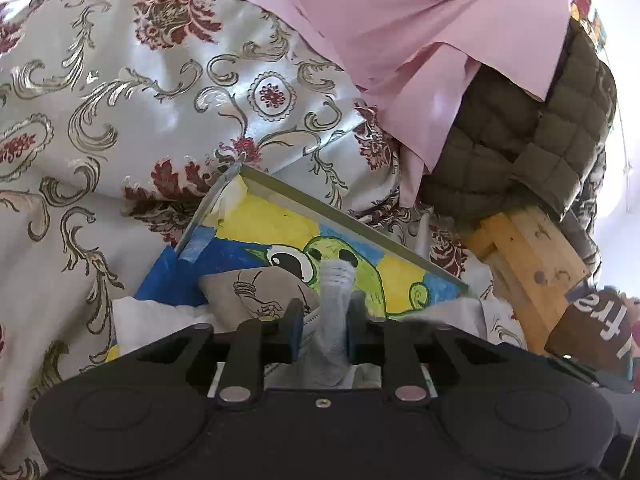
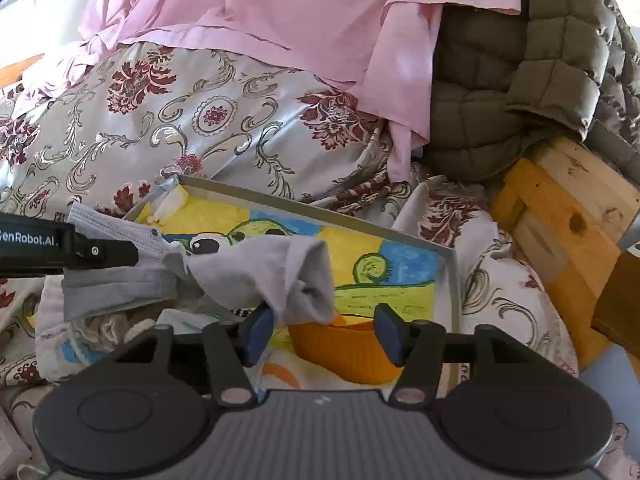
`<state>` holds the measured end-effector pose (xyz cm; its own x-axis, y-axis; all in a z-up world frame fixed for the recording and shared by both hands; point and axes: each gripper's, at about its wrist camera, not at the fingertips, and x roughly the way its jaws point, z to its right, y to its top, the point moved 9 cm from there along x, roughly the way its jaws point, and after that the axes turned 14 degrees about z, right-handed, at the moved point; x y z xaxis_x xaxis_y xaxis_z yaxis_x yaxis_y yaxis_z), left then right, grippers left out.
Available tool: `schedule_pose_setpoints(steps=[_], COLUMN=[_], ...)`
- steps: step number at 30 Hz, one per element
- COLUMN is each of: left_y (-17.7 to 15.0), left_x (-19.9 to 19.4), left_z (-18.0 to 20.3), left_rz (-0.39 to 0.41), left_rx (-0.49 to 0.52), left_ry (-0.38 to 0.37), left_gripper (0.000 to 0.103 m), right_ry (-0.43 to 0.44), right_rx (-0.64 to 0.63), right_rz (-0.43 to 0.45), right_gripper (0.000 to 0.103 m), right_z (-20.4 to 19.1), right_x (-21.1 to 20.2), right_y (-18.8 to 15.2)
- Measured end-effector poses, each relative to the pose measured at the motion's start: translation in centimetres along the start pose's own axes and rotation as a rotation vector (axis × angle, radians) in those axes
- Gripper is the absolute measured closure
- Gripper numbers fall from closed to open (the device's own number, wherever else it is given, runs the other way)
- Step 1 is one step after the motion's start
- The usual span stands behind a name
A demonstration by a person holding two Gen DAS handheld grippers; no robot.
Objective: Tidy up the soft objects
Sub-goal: 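Open left tool releasing its cloth while right tool releases the grey cloth, then withdraw both open tools from the tray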
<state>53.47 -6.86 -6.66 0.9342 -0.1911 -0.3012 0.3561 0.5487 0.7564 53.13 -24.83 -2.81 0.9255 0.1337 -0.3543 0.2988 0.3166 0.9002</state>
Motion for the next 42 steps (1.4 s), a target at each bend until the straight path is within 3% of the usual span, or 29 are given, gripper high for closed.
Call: schedule_pose_setpoints(steps=[13,24,33,42], left_y=[-0.2,1.3,3.3,3.0], left_x=[-2.3,-6.4,-12.3,-19.0], left_z=[2.5,4.1,5.8,6.8], left_rz=[0.028,0.116,0.207,0.258], left_rx=[0.187,0.259,0.282,0.304], left_ry=[0.025,0.028,0.017,0.011], left_gripper=[0.039,0.026,0.012,0.001], right_ry=[-0.012,-0.034,-0.043,-0.072], right_rx=[0.038,0.091,0.138,0.249], right_rz=[0.05,0.122,0.206,0.286], right_gripper=[0.02,0.012,0.006,0.001], right_z=[1.2,1.8,1.4,0.9], right_x=[-3.8,-8.3,-14.4,-20.2], right_y=[1.0,2.5,3.9,4.1])
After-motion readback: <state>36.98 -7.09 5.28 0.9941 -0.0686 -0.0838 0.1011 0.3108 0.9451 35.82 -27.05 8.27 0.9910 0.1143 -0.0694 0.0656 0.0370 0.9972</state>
